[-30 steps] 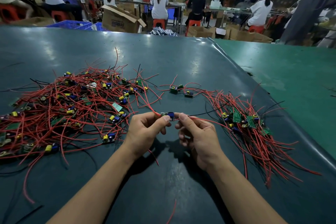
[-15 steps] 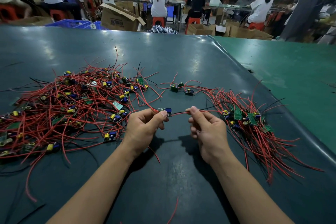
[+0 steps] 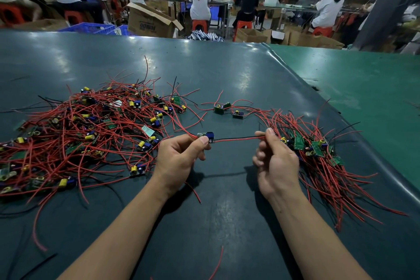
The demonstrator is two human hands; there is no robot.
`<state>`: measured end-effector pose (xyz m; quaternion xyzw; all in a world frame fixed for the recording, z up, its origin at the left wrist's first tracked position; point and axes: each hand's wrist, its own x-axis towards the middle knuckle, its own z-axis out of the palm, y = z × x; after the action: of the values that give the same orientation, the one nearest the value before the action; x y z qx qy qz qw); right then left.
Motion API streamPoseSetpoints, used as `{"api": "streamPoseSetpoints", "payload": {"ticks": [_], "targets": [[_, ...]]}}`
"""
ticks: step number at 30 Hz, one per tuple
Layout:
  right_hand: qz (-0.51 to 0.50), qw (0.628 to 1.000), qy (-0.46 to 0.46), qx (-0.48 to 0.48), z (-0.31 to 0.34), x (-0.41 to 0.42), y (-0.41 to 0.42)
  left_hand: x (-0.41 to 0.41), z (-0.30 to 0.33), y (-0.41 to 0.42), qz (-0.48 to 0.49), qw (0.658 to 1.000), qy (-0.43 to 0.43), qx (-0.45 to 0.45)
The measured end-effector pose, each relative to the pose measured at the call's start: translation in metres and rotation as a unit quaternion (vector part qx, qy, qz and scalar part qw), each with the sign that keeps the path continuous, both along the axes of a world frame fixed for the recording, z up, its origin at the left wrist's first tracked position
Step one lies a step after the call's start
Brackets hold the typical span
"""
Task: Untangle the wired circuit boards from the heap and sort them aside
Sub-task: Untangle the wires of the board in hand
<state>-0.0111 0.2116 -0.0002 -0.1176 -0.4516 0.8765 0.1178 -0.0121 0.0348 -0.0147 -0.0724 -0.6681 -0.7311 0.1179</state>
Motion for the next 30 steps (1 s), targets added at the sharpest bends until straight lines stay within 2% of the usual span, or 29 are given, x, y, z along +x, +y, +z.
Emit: {"api": "streamPoseSetpoints", "payload": {"ticks": [3, 5, 7, 9, 11, 15, 20, 23, 30], "targets": [[-0.007, 1.0, -0.009, -0.024, 0.0, 0.0, 0.002, 0.001, -0.001, 0.001, 0.01, 1.0, 0.019, -0.019], [0.042, 0.999, -0.017, -0.012, 0.0, 0.001, 0.001, -0.001, -0.002, 0.0, 0.029, 0.999, 0.022, 0.001], [0.117, 0.992, -0.028, 0.042, 0.0, 0.005, -0.005, -0.002, -0.001, 0.0, 0.033, 0.999, 0.023, 0.016], [0.184, 0.979, -0.025, 0.088, -0.002, 0.009, -0.013, 0.0, 0.0, 0.001, 0.014, 0.999, 0.039, -0.015], [0.209, 0.973, -0.013, 0.097, -0.005, 0.011, -0.018, 0.003, -0.001, 0.003, -0.016, 0.996, 0.048, -0.071], [0.164, 0.983, -0.016, 0.086, -0.009, 0.011, -0.02, 0.004, -0.001, 0.002, -0.027, 0.993, 0.048, -0.1], [0.062, 0.995, -0.004, 0.079, -0.008, 0.005, -0.013, 0.001, -0.002, 0.001, 0.01, 0.998, 0.039, -0.04], [0.0, 0.998, 0.004, 0.057, -0.006, 0.0, -0.001, 0.001, -0.003, 0.0, 0.006, 0.998, 0.04, -0.046], [-0.035, 0.997, 0.01, 0.062, -0.009, -0.005, -0.001, 0.002, -0.001, 0.001, 0.009, 0.996, 0.056, -0.071]]}}
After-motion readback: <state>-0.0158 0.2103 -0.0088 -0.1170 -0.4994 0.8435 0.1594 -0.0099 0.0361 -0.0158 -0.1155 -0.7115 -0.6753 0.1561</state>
